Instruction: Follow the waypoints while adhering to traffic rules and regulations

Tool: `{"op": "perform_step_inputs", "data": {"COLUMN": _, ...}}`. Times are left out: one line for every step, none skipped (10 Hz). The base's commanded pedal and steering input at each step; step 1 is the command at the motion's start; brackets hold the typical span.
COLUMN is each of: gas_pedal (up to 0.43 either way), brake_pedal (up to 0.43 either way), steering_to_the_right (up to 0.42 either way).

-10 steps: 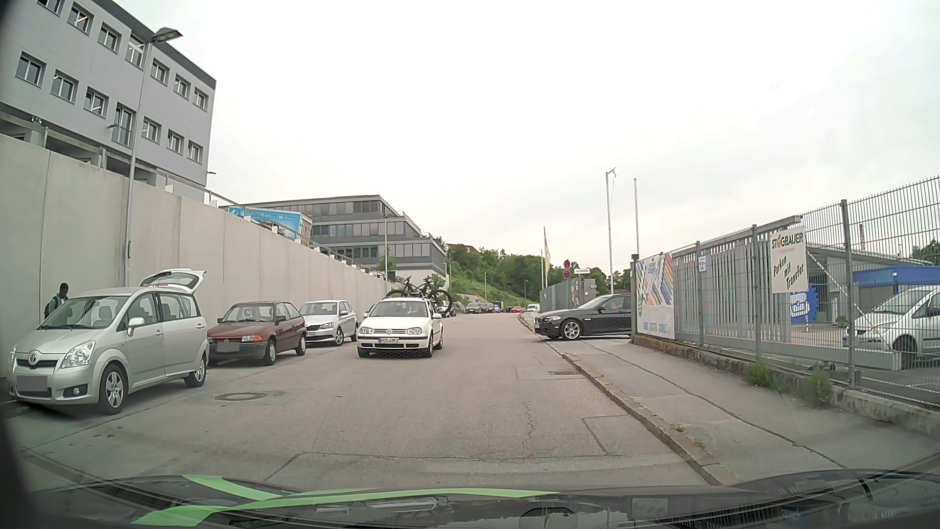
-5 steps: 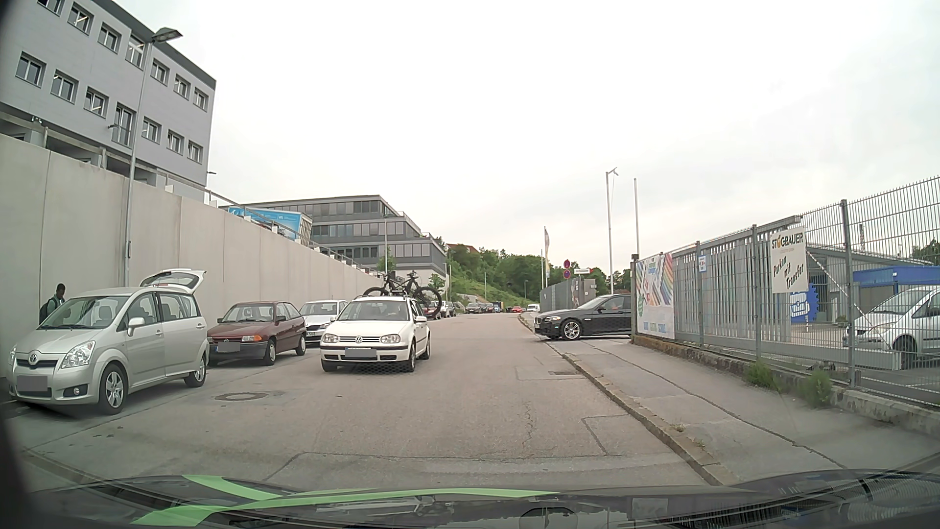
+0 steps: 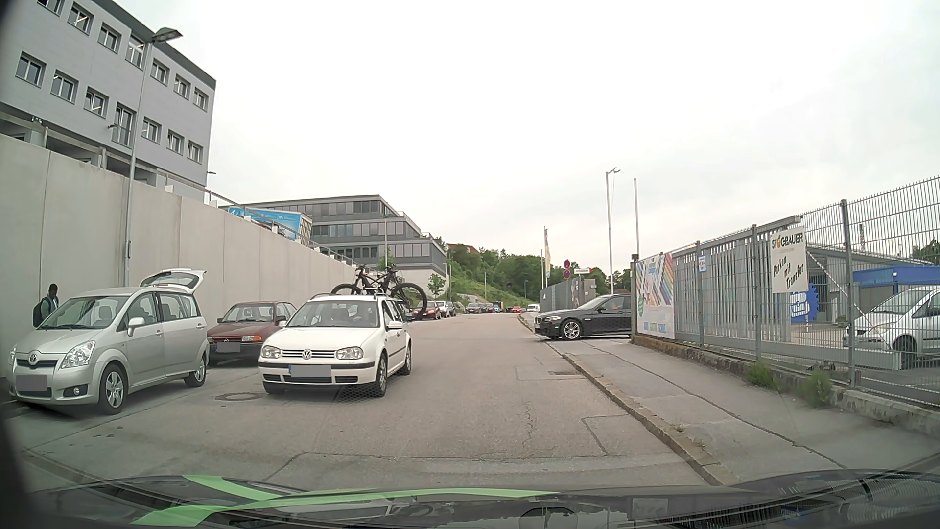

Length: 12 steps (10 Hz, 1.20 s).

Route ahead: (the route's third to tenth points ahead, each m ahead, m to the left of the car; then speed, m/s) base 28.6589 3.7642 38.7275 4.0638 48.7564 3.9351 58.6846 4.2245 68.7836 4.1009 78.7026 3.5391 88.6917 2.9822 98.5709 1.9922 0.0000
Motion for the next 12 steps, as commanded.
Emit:
{"op": "perform_step_inputs", "data": {"gas_pedal": 0.000, "brake_pedal": 0.122, "steering_to_the_right": -0.005}}
{"op": "perform_step_inputs", "data": {"gas_pedal": 0.000, "brake_pedal": 0.122, "steering_to_the_right": -0.004}}
{"op": "perform_step_inputs", "data": {"gas_pedal": 0.000, "brake_pedal": 0.122, "steering_to_the_right": -0.005}}
{"op": "perform_step_inputs", "data": {"gas_pedal": 0.000, "brake_pedal": 0.128, "steering_to_the_right": -0.004}}
{"op": "perform_step_inputs", "data": {"gas_pedal": 0.000, "brake_pedal": 0.128, "steering_to_the_right": -0.005}}
{"op": "perform_step_inputs", "data": {"gas_pedal": 0.000, "brake_pedal": 0.122, "steering_to_the_right": -0.004}}
{"op": "perform_step_inputs", "data": {"gas_pedal": 0.000, "brake_pedal": 0.122, "steering_to_the_right": -0.005}}
{"op": "perform_step_inputs", "data": {"gas_pedal": 0.000, "brake_pedal": 0.122, "steering_to_the_right": -0.005}}
{"op": "perform_step_inputs", "data": {"gas_pedal": 0.000, "brake_pedal": 0.122, "steering_to_the_right": -0.005}}
{"op": "perform_step_inputs", "data": {"gas_pedal": 0.000, "brake_pedal": 0.122, "steering_to_the_right": -0.004}}
{"op": "perform_step_inputs", "data": {"gas_pedal": 0.000, "brake_pedal": 0.122, "steering_to_the_right": -0.005}}
{"op": "perform_step_inputs", "data": {"gas_pedal": 0.000, "brake_pedal": 0.122, "steering_to_the_right": -0.005}}
